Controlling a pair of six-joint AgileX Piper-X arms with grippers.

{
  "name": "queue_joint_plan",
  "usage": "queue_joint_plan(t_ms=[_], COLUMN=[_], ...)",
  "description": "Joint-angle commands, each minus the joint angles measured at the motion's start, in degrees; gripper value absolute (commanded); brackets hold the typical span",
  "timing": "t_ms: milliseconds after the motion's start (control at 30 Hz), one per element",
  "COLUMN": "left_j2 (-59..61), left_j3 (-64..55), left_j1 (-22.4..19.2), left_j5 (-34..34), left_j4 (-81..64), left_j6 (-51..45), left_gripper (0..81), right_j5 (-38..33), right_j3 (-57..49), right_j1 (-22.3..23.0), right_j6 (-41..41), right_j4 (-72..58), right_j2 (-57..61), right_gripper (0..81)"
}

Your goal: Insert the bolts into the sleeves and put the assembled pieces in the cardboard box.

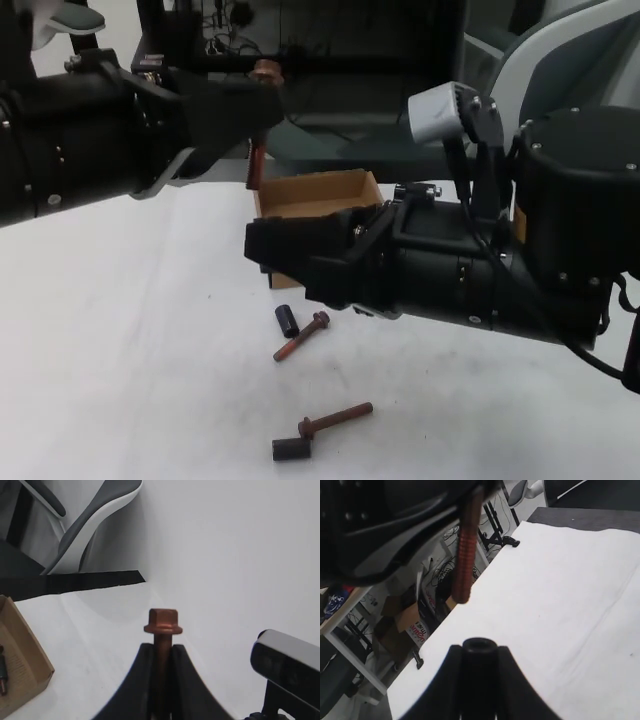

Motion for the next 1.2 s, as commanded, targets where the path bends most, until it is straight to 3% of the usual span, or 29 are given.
queue_joint_plan(t_ms=[0,700,1167], left_j2=[-0.57,-0.57,-0.57], left_j3=[-0.18,-0.18,-0.18], left_j1=[-0.31,-0.31,-0.31], left_j5=[-0.23,-0.23,-4.12], left_j4=[-1.12,-1.38,-1.38], left_j6=[0.36,-1.76,-2.67], left_gripper=[1.7,1.7,1.7], right_j5=[0.42,-1.76,0.26], right_j3=[-0.65,-0.65,-0.65], right_j1=[0.11,0.11,0.11], right_j6=[0.51,-1.21,-1.21], right_j4=[-2.85,-8.11,-8.37], right_j2=[-0.63,0.96,0.94], right_gripper=[0.6,0.6,0.6])
